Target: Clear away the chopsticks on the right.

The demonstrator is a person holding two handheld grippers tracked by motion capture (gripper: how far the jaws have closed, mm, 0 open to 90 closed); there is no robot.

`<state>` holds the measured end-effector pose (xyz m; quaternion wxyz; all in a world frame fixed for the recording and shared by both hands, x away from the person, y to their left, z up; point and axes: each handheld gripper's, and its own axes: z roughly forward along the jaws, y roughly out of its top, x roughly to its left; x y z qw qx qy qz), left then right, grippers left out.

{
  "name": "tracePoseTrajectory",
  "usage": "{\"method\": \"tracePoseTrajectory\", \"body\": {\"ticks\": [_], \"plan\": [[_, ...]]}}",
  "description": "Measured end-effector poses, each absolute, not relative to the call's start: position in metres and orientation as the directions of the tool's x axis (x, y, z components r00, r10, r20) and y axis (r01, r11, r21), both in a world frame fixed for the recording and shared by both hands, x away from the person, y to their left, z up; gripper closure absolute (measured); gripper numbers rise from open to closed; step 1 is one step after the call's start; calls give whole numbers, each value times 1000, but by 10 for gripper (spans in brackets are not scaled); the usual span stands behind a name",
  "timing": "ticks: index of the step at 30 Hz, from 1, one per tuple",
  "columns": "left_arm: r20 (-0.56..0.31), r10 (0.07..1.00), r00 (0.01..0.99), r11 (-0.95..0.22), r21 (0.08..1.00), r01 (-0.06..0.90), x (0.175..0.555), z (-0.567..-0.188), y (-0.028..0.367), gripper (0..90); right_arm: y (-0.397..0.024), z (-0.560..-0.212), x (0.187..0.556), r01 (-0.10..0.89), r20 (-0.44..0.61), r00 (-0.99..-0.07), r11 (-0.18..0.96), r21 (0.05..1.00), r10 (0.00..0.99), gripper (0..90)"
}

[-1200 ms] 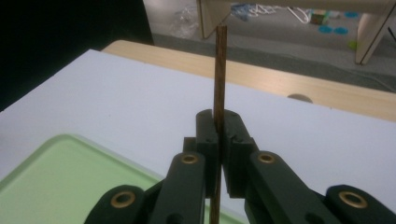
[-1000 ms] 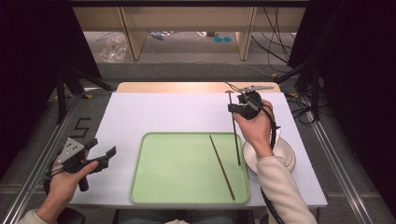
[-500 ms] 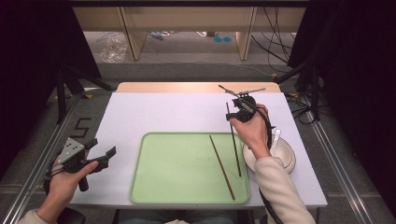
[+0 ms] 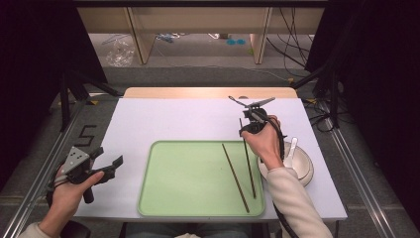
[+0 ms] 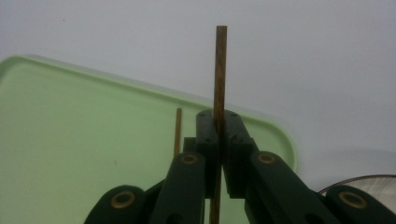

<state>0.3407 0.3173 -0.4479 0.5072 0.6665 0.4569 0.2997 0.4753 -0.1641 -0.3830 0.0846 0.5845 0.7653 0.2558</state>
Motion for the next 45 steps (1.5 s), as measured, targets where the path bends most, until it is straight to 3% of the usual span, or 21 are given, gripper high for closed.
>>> {"method": "tracePoseTrajectory", "body": {"ticks": [3, 4, 7, 10, 16, 17, 18, 35, 45], "plan": [[-63, 913, 403, -69, 950, 304, 341, -448, 317, 182, -164, -388, 477, 862, 168, -306, 198, 466, 937, 876], [-63, 913, 403, -69, 950, 304, 341, -448, 317, 183, -159, -392, 477, 884, 192, -258, 151, 443, 947, 876], [-63, 913, 403, -69, 950, 304, 341, -448, 317, 183, -158, -397, 479, 880, 181, -274, 170, 444, 945, 876], [-63, 913, 403, -69, 950, 305, 341, -448, 317, 183, -153, -402, 478, 918, 196, -224, 140, 370, 955, 876], [-63, 913, 403, -69, 950, 304, 341, -448, 317, 183, -153, -413, 481, 910, 171, -249, 170, 377, 953, 875], [-62, 913, 404, -70, 950, 304, 341, -448, 318, 183, -150, -412, 480, 932, 175, -210, 143, 334, 962, 875], [-63, 913, 403, -69, 950, 304, 341, -448, 317, 183, -152, -417, 481, 916, 166, -248, 175, 361, 955, 875], [-63, 913, 403, -69, 950, 304, 341, -448, 318, 183, -150, -432, 484, 934, 136, -226, 174, 312, 965, 869], [-63, 913, 403, -68, 951, 302, 341, -448, 318, 183, -151, -432, 484, 922, 122, -249, 196, 333, 961, 805]]}}
